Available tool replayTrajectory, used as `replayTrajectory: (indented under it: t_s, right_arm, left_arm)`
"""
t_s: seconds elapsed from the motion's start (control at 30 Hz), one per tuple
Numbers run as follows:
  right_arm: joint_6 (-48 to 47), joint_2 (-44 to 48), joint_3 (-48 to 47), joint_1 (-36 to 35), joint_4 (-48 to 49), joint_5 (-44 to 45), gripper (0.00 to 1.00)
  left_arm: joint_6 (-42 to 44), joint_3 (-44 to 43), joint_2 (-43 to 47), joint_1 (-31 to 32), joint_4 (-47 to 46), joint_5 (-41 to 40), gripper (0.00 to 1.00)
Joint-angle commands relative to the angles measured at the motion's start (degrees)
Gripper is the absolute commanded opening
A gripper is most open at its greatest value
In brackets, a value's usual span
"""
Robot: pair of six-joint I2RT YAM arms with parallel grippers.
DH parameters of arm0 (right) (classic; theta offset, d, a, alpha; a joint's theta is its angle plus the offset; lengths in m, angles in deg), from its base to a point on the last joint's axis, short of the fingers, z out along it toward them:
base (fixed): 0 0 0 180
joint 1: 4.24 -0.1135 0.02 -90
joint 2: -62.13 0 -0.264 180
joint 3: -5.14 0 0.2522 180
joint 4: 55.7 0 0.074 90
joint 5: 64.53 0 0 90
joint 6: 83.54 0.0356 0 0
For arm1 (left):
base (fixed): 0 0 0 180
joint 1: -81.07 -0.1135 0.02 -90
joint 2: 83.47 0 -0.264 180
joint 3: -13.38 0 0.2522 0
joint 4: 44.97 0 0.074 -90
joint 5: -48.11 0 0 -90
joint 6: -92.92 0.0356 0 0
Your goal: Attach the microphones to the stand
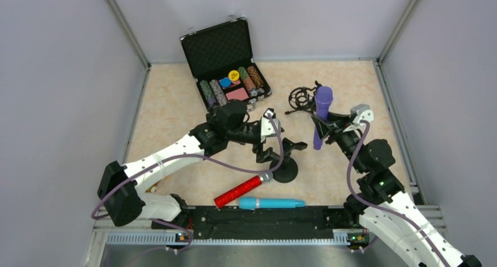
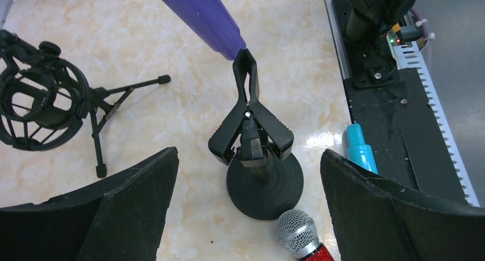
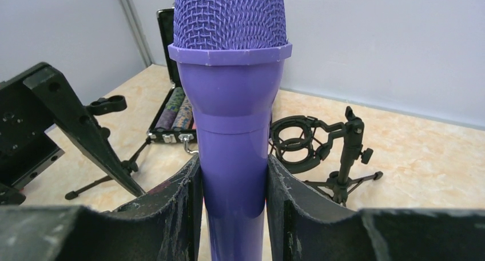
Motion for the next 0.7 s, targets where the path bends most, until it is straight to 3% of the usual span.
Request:
replayTrajectory:
  t_s: [0.0, 0.33, 0.67]
  right_arm:
    - [0.0, 2.6, 0.9, -0.7, 6.2, -2.9, 0.0]
    - [-0.8, 4.1, 2.5, -0.6, 8.4, -6.1, 0.0]
    - [-0.1, 3.8, 2.7, -0.7, 9.6, -7.7, 0.0]
  left_arm:
    - [0.7, -1.0, 0.7, 0.1, -5.6, 6.0, 0.98]
    - [-3.0, -0.7, -2.7, 0.2, -11.0, 5.3, 0.99]
    - [-2.5, -0.9, -4.9, 0.4, -10.7, 5.3, 0.98]
